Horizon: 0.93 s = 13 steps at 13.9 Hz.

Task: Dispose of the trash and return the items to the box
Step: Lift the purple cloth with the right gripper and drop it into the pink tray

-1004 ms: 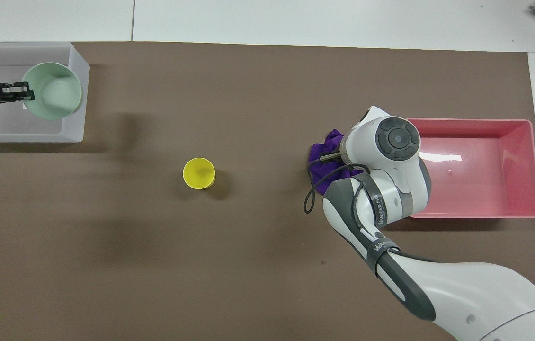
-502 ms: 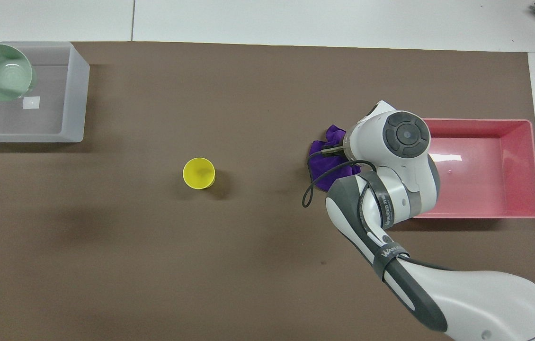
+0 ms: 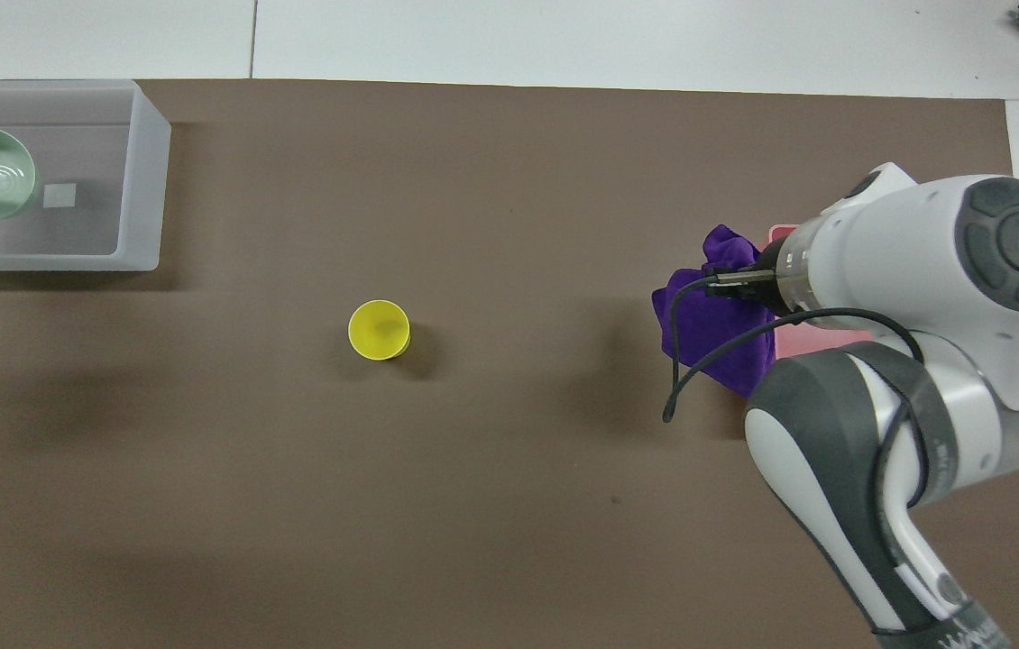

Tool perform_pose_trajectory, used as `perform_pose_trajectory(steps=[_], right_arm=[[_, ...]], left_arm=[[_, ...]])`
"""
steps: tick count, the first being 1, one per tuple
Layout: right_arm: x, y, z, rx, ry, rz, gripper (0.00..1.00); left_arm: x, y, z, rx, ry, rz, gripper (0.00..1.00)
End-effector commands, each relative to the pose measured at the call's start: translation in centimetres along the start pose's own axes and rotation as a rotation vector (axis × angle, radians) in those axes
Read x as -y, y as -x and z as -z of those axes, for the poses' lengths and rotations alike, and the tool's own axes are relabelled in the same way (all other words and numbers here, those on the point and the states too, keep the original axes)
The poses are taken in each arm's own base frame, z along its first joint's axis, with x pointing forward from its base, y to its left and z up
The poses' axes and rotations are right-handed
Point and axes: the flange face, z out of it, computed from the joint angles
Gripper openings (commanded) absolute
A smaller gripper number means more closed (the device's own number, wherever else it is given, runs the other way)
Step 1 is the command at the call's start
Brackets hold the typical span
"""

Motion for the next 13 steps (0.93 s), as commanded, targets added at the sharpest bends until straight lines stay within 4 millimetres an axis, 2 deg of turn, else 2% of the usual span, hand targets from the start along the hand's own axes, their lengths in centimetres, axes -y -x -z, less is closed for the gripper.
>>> perform_pose_trajectory(steps=[1,3,6,8,10,13], right_arm=[[-4.6,0.0,2.2,-0.017,0.021,-0.005,0.00],[-8.9,-0.6,2.3,-0.028,0.035,0.024,0.00],[-14.9,-0.4,1.3,-0.009,0.055,0.056,0.00],[-18.1,0.1,-0.4,0.005,0.062,0.066,0.00],[-20.3,0.8,-3.9,-0.010,0.070,0.058,0.00],[-20.8,1.3,-8.9,-0.001,0.063,0.039,0.00]], left_arm=[[-0.2,-0.3,-0.9,-0.011,0.008,-0.030,0.00],[-2.0,-0.6,-1.6,-0.023,0.038,-0.035,0.00],[-2.0,-0.7,-2.7,-0.046,0.036,-0.034,0.00],[-2.0,-0.7,-2.7,-0.049,0.036,-0.034,0.00],[-2.0,-0.7,-3.4,-0.053,0.035,-0.033,0.00],[-3.6,-0.4,-3.7,-0.055,0.036,-0.056,0.02]])
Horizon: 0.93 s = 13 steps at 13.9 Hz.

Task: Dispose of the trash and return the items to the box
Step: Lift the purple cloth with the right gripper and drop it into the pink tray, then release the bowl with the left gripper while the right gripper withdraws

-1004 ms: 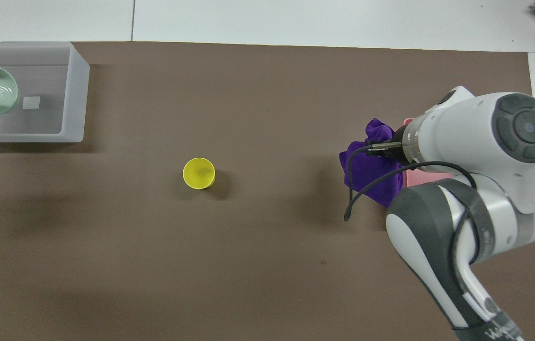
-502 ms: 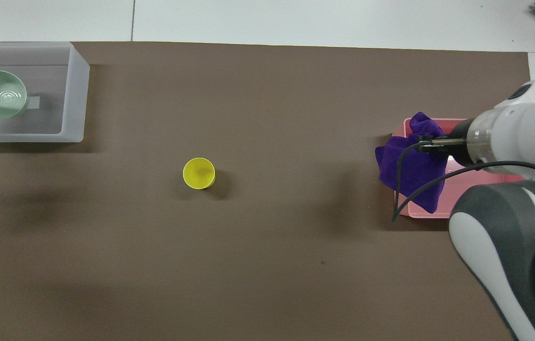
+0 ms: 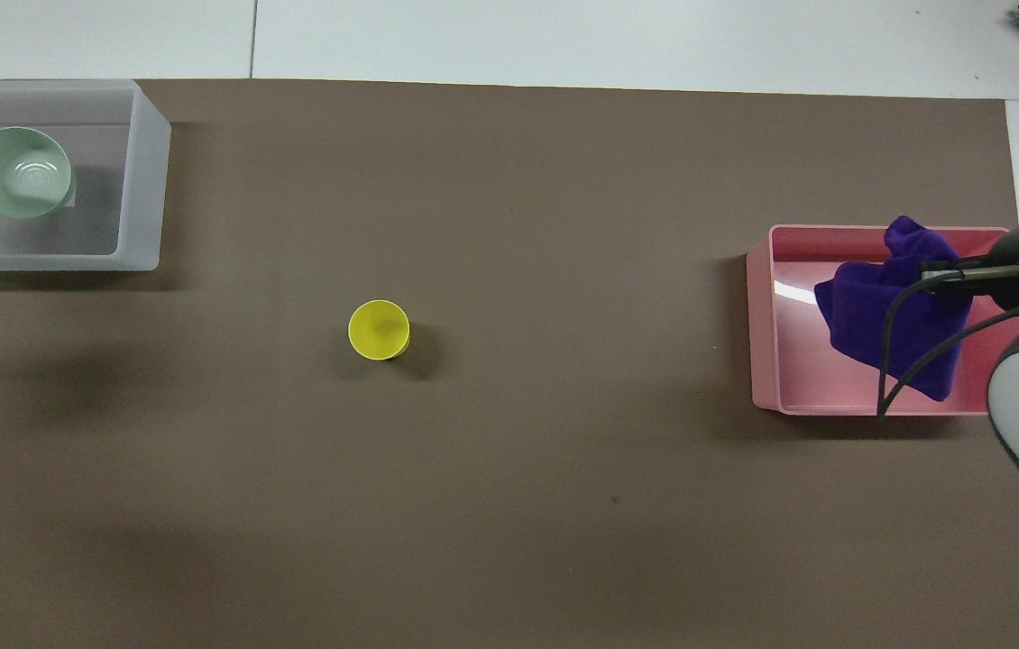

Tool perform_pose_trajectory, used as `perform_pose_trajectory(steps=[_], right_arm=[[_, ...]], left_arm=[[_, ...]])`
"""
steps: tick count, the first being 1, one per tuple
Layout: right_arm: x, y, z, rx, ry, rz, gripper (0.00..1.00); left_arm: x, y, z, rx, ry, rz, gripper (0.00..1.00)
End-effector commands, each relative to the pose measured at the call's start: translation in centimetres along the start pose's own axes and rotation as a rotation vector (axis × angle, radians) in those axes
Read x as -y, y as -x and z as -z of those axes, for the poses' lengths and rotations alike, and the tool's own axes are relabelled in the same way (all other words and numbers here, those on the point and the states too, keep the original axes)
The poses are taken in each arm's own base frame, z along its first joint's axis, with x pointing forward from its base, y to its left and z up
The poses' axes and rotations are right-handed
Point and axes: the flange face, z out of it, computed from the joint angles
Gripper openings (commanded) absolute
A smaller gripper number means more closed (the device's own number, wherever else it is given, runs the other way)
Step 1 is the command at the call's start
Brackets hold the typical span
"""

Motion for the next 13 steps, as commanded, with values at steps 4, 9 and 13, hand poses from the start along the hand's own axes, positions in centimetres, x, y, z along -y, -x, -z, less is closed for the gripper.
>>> perform_pose_trajectory(steps=[4,9,13], right_arm=[[0.0,1.6,-6.6,0.024,-0.009,0.005,0.00],[0.2,2.6,-10.5,0.071,-0.014,0.000,0.15],[0.2,2.4,-10.4,0.058,-0.012,-0.004,1.00]], left_arm=[[-1.0,0.0,-0.6,-0.008,-0.001,-0.039,0.23],[-1.2,-0.2,-0.4,-0.018,-0.004,-0.055,1.00],[-2.4,-0.4,-0.1,-0.012,0.006,-0.067,1.00]])
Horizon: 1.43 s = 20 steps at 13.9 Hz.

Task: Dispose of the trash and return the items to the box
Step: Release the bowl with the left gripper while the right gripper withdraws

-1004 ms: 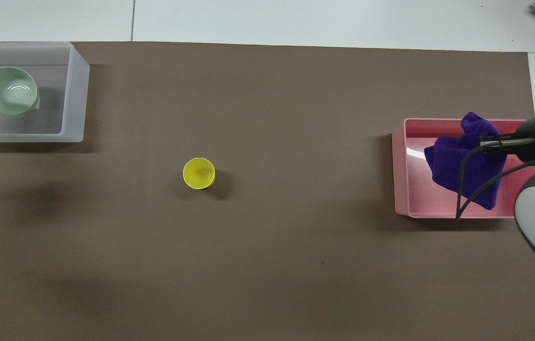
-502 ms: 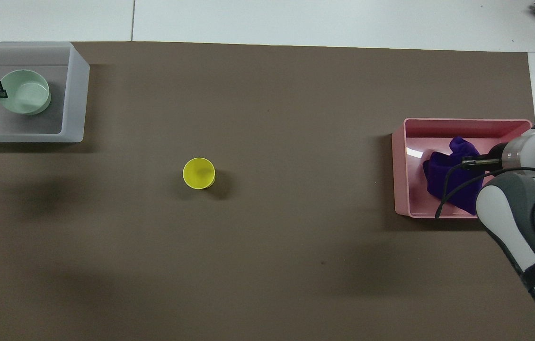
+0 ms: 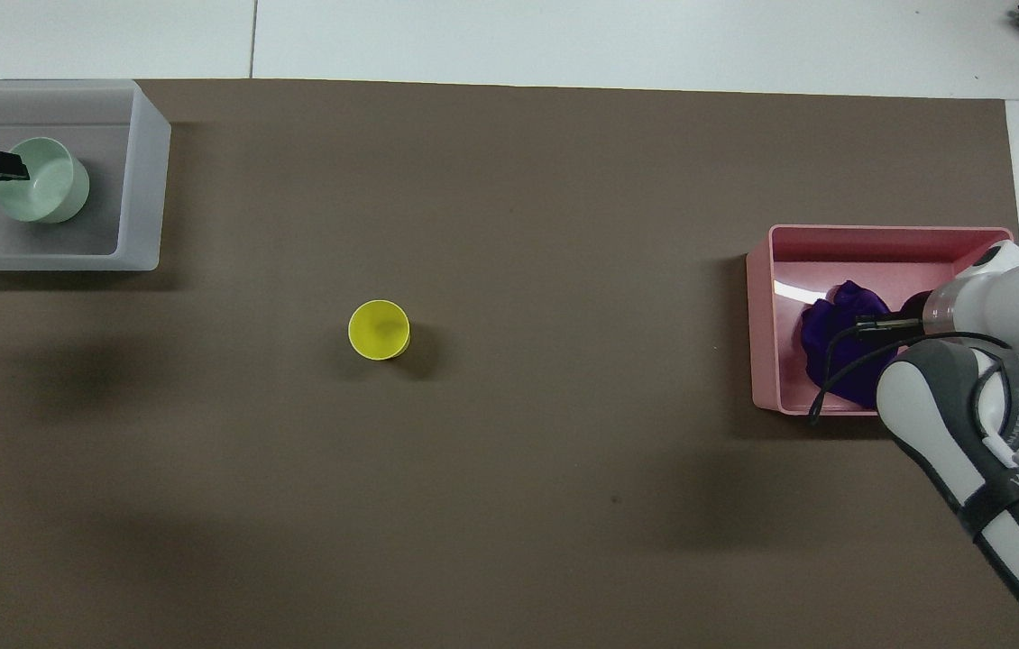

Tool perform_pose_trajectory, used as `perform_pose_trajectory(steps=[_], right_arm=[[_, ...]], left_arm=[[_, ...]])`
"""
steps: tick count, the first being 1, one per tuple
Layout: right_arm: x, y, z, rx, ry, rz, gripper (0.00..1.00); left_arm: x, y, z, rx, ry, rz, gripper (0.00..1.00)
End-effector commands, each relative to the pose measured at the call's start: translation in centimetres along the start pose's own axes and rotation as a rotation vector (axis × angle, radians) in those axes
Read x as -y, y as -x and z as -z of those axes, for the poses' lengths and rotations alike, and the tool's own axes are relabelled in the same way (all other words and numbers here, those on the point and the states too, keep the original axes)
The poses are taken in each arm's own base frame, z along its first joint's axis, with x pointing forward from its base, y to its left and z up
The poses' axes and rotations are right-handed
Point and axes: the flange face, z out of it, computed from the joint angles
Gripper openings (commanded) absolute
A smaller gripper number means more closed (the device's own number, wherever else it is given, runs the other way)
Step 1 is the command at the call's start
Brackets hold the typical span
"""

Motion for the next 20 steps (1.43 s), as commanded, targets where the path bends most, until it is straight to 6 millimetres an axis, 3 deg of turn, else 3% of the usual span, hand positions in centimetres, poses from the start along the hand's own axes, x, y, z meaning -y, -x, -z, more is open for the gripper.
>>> perform_pose_trajectory(steps=[1,3,5,7,10,12,13,16,17,20], right_arm=[[-0.2,-0.1,0.5,-0.024,-0.004,-0.003,1.00],[-0.1,-0.7,2.3,-0.050,-0.002,0.000,1.00],[0.1,-1.0,4.6,-0.058,-0.003,-0.014,1.00],[1.4,-1.5,6.4,-0.066,-0.007,-0.072,1.00],[5.1,-1.8,8.6,-0.050,-0.009,-0.157,1.00],[6.5,-2.2,11.1,-0.018,-0.009,-0.162,1.00],[6.5,-2.6,13.3,-0.003,-0.007,-0.181,1.00],[8.1,-3.6,18.0,0.013,-0.006,-0.179,1.00],[8.1,-3.7,19.4,0.018,-0.005,-0.175,1.00],[7.1,-3.5,23.6,0.046,-0.001,-0.165,1.00]], left_arm=[[-1.2,-0.4,0.3,-0.008,0.003,-0.027,1.00],[-2.4,-0.9,1.1,-0.013,0.009,-0.038,1.00],[-3.2,-1.9,4.2,-0.022,0.021,-0.046,1.00],[-4.4,-2.5,7.5,-0.037,0.036,-0.057,1.00],[-7.5,-2.0,10.5,0.027,0.069,-0.094,1.00],[-12.0,-1.6,12.1,0.067,0.099,-0.142,1.00],[-14.6,-1.2,12.8,0.090,0.109,-0.171,1.00],[-21.9,1.0,13.2,0.164,0.121,-0.176,1.00],[-25.0,2.7,12.9,0.193,0.122,-0.181,1.00],[-31.6,8.5,11.9,0.271,0.114,-0.202,1.00]])
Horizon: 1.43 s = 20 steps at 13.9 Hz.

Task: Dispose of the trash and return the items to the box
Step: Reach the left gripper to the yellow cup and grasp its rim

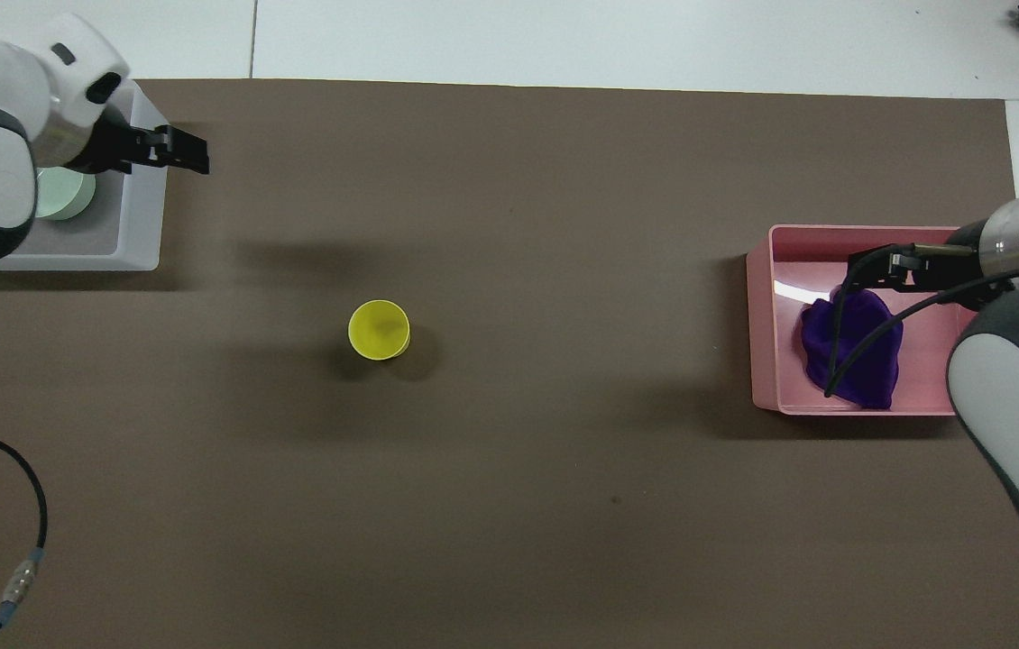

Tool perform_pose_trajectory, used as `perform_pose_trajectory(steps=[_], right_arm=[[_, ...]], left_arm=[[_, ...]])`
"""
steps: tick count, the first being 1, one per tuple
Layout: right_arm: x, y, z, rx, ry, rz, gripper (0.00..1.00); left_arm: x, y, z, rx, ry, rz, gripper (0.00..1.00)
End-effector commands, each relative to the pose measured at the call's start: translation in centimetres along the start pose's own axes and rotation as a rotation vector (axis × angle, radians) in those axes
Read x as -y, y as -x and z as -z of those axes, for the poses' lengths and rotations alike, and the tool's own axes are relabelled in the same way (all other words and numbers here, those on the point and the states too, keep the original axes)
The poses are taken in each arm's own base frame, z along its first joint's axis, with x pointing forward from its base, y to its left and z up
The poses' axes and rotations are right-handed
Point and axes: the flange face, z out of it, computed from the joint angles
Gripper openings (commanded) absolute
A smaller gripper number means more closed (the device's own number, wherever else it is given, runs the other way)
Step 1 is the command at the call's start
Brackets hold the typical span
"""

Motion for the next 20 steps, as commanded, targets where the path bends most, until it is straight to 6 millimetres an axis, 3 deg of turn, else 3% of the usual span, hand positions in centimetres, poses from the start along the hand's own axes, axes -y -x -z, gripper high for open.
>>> perform_pose_trajectory(steps=[1,3,5,9,11,13,17,18,20], right_arm=[[-1.1,-0.1,3.6,0.022,0.013,0.011,1.00],[-2.1,-0.1,5.6,0.024,0.012,0.027,1.00],[-3.2,0.2,7.0,0.038,0.012,0.038,1.00],[-5.3,1.4,9.5,0.061,0.015,0.107,1.00],[-5.8,2.0,9.9,0.048,0.009,0.111,1.00],[-5.4,2.3,9.0,0.042,0.006,0.119,1.00],[-5.4,2.6,8.7,0.061,0.006,0.127,1.00],[-4.9,2.7,8.7,0.061,0.007,0.136,1.00],[-4.4,2.6,8.5,0.064,0.008,0.138,1.00]], left_arm=[[-5.2,5.5,-2.2,0.083,-0.020,-0.005,1.00],[-10.0,9.0,-4.7,0.097,-0.025,-0.016,1.00],[-13.5,11.6,-6.6,0.065,-0.019,-0.012,1.00],[-14.3,14.1,-8.0,0.080,-0.027,-0.012,1.00],[-13.9,14.7,-8.4,0.086,-0.030,-0.020,1.00],[-13.8,15.0,-9.2,0.029,-0.015,-0.005,1.00],[-14.0,16.2,-10.9,-0.040,0.006,-0.008,0.10],[-14.1,16.2,-10.9,-0.040,0.006,-0.011,0.00],[-14.0,15.7,-10.5,-0.048,0.008,-0.008,0.00]])
